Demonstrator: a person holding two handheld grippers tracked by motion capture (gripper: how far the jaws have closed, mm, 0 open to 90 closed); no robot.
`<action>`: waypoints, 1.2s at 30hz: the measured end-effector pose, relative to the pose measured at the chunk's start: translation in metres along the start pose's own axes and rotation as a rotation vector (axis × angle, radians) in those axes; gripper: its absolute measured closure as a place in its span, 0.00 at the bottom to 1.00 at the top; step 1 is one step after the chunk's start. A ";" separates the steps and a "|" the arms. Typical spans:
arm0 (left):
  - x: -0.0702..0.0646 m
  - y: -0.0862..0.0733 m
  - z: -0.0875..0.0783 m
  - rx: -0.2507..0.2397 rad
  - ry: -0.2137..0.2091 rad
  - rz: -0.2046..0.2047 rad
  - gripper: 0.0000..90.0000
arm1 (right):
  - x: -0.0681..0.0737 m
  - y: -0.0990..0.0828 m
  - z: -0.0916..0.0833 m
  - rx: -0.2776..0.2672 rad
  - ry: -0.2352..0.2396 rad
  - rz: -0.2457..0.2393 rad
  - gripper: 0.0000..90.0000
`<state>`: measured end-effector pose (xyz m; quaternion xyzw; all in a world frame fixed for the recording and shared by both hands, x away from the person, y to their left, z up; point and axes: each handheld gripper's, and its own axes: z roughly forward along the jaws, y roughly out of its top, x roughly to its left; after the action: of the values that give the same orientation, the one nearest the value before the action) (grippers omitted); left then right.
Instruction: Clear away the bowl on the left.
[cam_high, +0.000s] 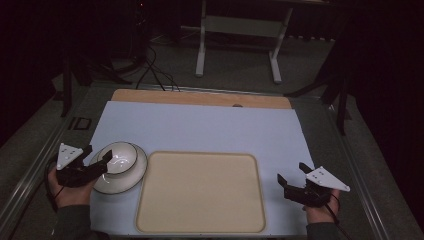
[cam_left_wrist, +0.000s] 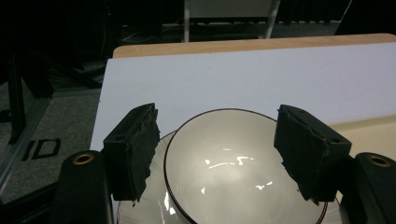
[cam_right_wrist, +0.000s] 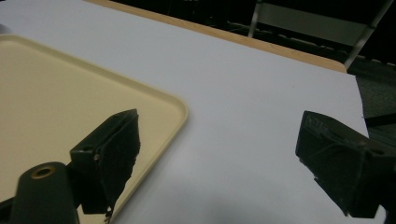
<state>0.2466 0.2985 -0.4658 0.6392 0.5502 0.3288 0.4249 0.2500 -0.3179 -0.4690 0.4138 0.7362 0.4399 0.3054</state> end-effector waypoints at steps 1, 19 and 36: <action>0.000 0.000 0.000 0.000 0.001 -0.001 0.35 | 0.000 0.000 0.000 0.000 0.000 0.000 0.15; 0.008 0.002 0.007 -0.004 0.008 -0.037 0.36 | 0.002 0.001 0.000 -0.002 -0.016 -0.025 0.15; 0.022 0.000 0.019 0.043 0.051 -0.065 0.30 | 0.002 0.001 0.000 0.003 -0.024 -0.034 0.15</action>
<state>0.2673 0.3162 -0.4754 0.6215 0.5881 0.3192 0.4075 0.2492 -0.3154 -0.4684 0.4070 0.7400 0.4285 0.3210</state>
